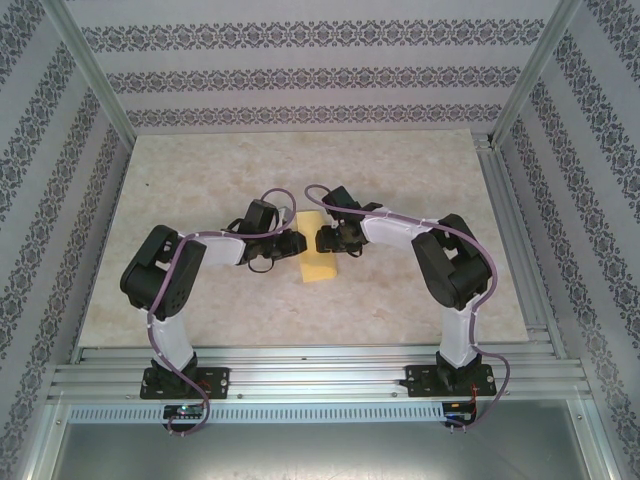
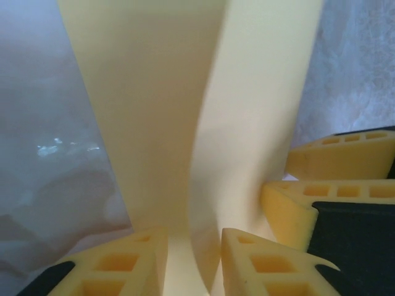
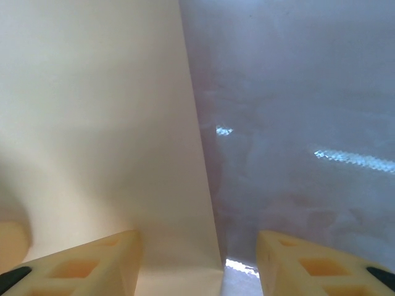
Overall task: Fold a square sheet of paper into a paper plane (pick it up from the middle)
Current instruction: First fold in half a square sheet of paper at the center of the table.
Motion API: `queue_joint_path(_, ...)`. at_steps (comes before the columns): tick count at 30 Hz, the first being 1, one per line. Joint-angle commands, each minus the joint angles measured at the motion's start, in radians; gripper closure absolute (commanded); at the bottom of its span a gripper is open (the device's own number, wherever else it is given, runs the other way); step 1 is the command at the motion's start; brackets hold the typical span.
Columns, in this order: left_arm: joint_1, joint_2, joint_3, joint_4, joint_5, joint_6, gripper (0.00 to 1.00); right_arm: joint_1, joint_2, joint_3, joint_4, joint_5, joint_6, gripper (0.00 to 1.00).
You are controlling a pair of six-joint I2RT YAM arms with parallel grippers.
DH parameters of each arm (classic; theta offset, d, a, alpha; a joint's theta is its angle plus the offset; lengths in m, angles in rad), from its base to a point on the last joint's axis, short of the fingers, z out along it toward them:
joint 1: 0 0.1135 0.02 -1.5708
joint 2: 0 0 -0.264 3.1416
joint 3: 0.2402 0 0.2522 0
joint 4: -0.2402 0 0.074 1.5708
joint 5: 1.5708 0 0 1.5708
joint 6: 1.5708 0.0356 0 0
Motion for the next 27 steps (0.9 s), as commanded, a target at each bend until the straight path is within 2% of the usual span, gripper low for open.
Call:
queue_joint_path(1, -0.009, -0.062, -0.001, -0.059, -0.102, -0.009, 0.63, -0.002, 0.034, 0.028, -0.024, 0.047, -0.025, 0.48)
queue_joint_path(4, 0.002, -0.084, -0.021, -0.051, -0.107, -0.013, 0.58, 0.003, 0.046, 0.029, -0.024, 0.056, -0.032, 0.48)
queue_joint_path(8, 0.004, -0.111, -0.023, -0.035, -0.083, -0.016, 0.58, 0.009, 0.053, 0.033, -0.029, 0.065, -0.034, 0.48)
queue_joint_path(16, 0.004, -0.132, -0.028, 0.027, -0.024, -0.018, 0.73, 0.019, 0.077, 0.048, -0.045, 0.077, -0.037, 0.43)
queue_joint_path(27, 0.004, -0.043, 0.005, 0.053, 0.033, -0.026, 0.83, 0.025, 0.094, 0.054, -0.063, 0.097, -0.036, 0.43)
